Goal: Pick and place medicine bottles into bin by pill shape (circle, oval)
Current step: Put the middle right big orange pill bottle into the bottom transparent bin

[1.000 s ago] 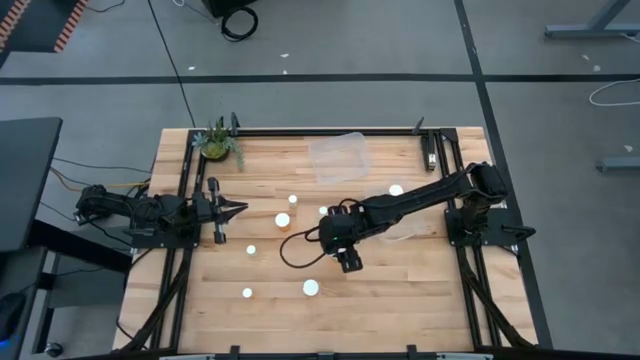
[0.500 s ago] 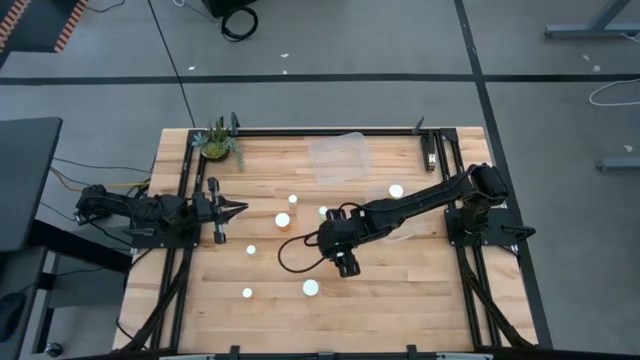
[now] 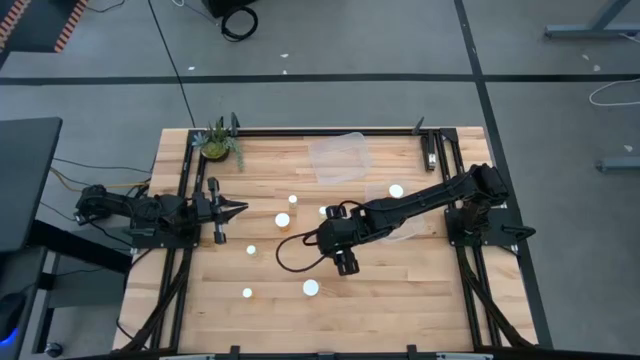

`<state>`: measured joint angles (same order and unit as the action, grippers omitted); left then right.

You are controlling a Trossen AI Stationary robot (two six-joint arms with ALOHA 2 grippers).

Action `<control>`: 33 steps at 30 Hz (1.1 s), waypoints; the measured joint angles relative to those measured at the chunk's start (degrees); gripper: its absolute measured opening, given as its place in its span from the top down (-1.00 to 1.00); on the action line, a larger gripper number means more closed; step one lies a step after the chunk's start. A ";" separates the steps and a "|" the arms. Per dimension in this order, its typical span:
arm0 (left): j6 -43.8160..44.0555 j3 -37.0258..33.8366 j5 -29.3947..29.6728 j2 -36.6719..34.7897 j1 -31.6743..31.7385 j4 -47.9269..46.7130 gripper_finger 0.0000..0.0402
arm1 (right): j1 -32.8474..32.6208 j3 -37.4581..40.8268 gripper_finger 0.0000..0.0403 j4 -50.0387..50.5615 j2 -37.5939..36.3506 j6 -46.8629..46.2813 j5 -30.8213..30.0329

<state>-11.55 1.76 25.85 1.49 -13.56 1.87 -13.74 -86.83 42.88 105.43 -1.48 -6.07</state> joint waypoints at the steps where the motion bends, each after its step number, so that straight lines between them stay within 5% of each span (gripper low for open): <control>1: 0.00 0.00 0.01 -0.01 0.00 0.00 0.81 | 0.07 0.00 -0.39 -0.06 0.00 0.01 0.00; 33: 0.02 -0.02 0.01 0.01 0.00 -0.04 0.83 | -0.70 5.33 -0.39 -3.00 5.60 7.06 1.55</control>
<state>-11.53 1.74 25.87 1.50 -13.56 1.83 -14.44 -81.49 39.88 111.02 5.58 -4.51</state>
